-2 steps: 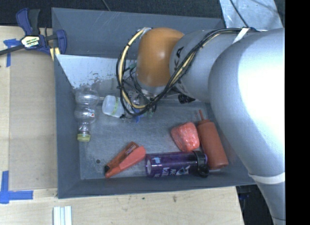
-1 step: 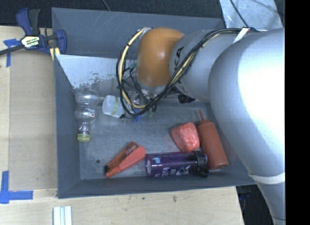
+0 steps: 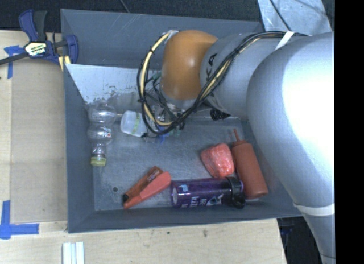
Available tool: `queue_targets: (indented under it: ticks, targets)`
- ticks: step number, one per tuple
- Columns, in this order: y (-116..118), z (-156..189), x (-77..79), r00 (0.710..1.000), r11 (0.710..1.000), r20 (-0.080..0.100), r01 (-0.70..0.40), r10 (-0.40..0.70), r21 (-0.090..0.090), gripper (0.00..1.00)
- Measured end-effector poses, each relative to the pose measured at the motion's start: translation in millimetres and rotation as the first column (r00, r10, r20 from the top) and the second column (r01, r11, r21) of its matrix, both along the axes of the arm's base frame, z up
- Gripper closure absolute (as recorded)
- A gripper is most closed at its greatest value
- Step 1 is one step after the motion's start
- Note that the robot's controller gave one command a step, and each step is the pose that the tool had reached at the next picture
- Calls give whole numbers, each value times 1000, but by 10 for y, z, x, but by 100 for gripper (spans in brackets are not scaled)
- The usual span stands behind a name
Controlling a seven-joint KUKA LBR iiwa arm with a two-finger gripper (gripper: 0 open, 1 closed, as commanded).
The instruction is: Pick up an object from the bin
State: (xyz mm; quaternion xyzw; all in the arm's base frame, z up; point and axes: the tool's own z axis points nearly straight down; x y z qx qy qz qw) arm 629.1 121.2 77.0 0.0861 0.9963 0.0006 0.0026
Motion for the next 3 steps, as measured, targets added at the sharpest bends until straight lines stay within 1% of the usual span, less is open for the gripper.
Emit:
queue_targets:
  ticks: [1,2,3]
  targets:
    - [0,51,1,1000,1000,1,0,0,0,100]
    - [-5,21,7,1000,1000,1,0,0,0,100]
    - [-4,145,14,1000,1000,2,0,0,0,100]
